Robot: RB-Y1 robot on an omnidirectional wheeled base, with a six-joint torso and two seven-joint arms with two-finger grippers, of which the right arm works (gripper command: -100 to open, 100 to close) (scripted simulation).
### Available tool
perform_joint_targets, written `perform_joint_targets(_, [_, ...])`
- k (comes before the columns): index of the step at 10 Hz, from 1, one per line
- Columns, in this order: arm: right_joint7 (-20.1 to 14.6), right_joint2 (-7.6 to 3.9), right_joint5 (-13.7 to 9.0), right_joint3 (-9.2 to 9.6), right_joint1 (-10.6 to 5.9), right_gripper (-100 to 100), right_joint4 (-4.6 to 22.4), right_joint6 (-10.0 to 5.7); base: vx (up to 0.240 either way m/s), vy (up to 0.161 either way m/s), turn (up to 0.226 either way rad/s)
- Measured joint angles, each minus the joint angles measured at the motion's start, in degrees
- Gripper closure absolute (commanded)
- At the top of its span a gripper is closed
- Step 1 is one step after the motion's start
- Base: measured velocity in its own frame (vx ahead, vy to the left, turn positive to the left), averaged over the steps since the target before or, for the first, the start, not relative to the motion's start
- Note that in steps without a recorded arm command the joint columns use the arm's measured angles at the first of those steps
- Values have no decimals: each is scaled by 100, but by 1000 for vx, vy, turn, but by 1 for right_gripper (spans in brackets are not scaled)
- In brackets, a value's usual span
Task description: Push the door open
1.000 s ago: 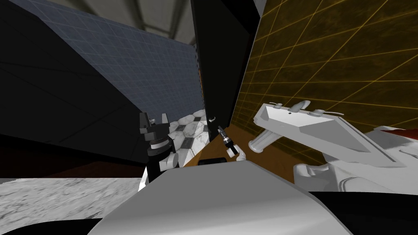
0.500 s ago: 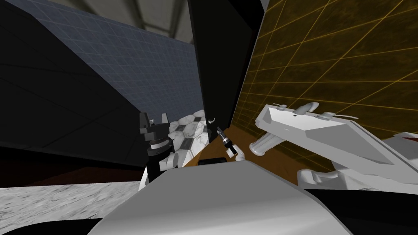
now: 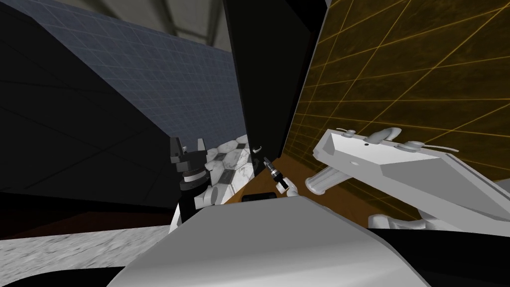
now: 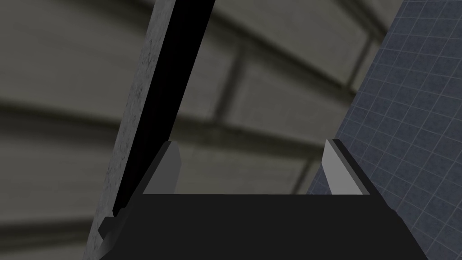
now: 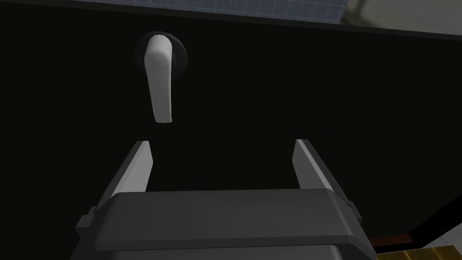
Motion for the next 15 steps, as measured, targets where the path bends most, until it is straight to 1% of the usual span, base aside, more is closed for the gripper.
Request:
perform_joint_targets(1, [-58, -15, 25, 16, -37, -100, 100, -28, 87, -64, 39])
perform_joint_targets(3, [-120, 1, 62, 37, -105, -100, 276, -61, 40, -42, 18])
perform_joint_targets(6, [-194, 18, 115, 59, -228, -100, 622, -169, 68, -52, 36])
perform_joint_targets(9, [-296, 49, 174, 76, -441, -100, 1113, -298, 97, -87, 47])
perform_joint_targets(10, [-341, 42, 193, 82, -506, -100, 1268, -346, 111, -86, 47])
perform_joint_targets(12, [-442, 52, 251, 115, -596, -100, 1542, -423, 92, -71, 34])
perform_joint_targets(15, [-411, 63, 229, 98, -601, -100, 1570, -413, 161, 73, 42])
